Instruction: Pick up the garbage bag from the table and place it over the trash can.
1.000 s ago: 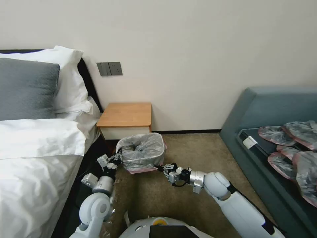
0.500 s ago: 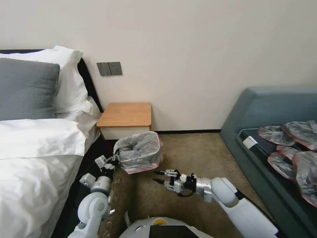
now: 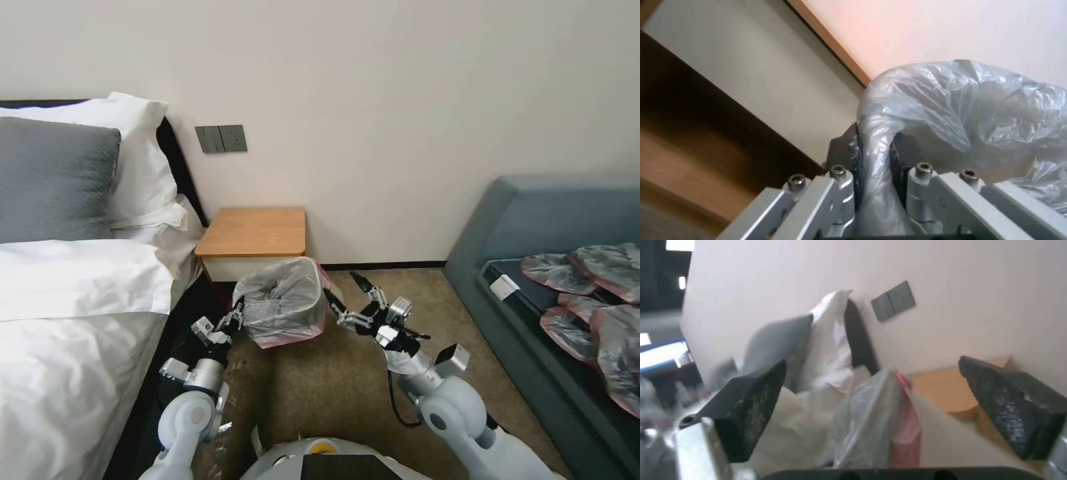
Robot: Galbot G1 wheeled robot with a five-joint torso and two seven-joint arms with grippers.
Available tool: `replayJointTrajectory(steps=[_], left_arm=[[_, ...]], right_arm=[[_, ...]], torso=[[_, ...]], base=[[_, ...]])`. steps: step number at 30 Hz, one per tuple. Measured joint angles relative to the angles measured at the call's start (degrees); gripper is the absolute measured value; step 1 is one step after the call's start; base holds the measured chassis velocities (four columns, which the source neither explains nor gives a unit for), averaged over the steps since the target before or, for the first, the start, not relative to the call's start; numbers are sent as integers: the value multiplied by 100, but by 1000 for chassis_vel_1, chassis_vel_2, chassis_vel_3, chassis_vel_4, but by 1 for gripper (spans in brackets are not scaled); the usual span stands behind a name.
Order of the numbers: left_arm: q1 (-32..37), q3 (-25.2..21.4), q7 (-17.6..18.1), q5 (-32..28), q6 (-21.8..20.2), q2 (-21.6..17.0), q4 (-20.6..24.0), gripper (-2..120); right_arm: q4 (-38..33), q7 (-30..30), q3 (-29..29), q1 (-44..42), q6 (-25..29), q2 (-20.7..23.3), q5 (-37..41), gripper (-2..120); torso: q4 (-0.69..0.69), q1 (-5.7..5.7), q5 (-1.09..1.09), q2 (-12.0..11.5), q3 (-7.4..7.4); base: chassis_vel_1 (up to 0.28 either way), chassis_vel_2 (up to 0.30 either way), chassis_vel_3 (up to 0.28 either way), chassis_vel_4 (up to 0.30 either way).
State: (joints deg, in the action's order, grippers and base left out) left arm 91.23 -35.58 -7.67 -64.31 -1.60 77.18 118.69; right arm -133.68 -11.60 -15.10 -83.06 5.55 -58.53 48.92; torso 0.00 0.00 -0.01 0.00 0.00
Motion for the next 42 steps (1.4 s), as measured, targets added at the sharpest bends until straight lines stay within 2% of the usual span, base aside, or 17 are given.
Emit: replayJointTrajectory(steps=[1, 3, 4, 7, 28, 30, 31, 33, 37, 42], left_arm=[[0, 0, 0, 0, 0, 0, 0, 9], [25, -17, -279, -446, 54, -9, -80, 9], [25, -17, -279, -446, 54, -9, -80, 9], [6, 5, -571, -599, 142, -12, -186, 9], [-86, 128, -685, -478, 160, -50, -231, 9], [-79, 127, -722, -470, 158, -51, -231, 9], [-79, 127, -722, -470, 158, -51, -231, 9], [-62, 122, -786, -444, 153, -54, -229, 9], [-57, 122, -812, -428, 151, -54, -227, 9], [-60, 125, -812, -419, 150, -50, -217, 9]], right_arm=[[0, 0, 0, 0, 0, 0, 0, 98], [-82, 138, 15, 13, -282, -105, 810, 100], [-82, 138, 15, 13, -282, -105, 810, 100], [61, 14, 30, 35, -376, -277, 1073, 96], [506, -291, 194, 326, -516, -383, 855, 86], [558, -309, 201, 366, -517, -370, 840, 76], [558, -309, 201, 366, -517, -370, 840, 76], [584, -329, 202, 383, -518, -368, 826, 65], [591, -361, 221, 383, -519, -368, 797, 58], [608, -427, 233, 368, -518, -369, 748, 41]], torso=[[0, 0, 0, 0, 0], [0, 0, 0, 0, 1], [0, 0, 0, 0, 1], [0, 0, 1, 0, 1], [0, 0, 1, 0, 1], [0, 0, 1, 0, 1], [0, 0, 1, 0, 1], [0, 0, 1, 0, 1], [0, 0, 1, 0, 1], [0, 0, 1, 0, 1]], base=[[0, 0, 0, 0], [0, 0, 0, 0], [0, 0, 0, 0], [0, 0, 0, 0], [0, 0, 0, 0], [0, 0, 0, 0], [0, 0, 0, 0], [0, 0, 0, 0], [0, 0, 0, 0], [0, 0, 0, 0]])
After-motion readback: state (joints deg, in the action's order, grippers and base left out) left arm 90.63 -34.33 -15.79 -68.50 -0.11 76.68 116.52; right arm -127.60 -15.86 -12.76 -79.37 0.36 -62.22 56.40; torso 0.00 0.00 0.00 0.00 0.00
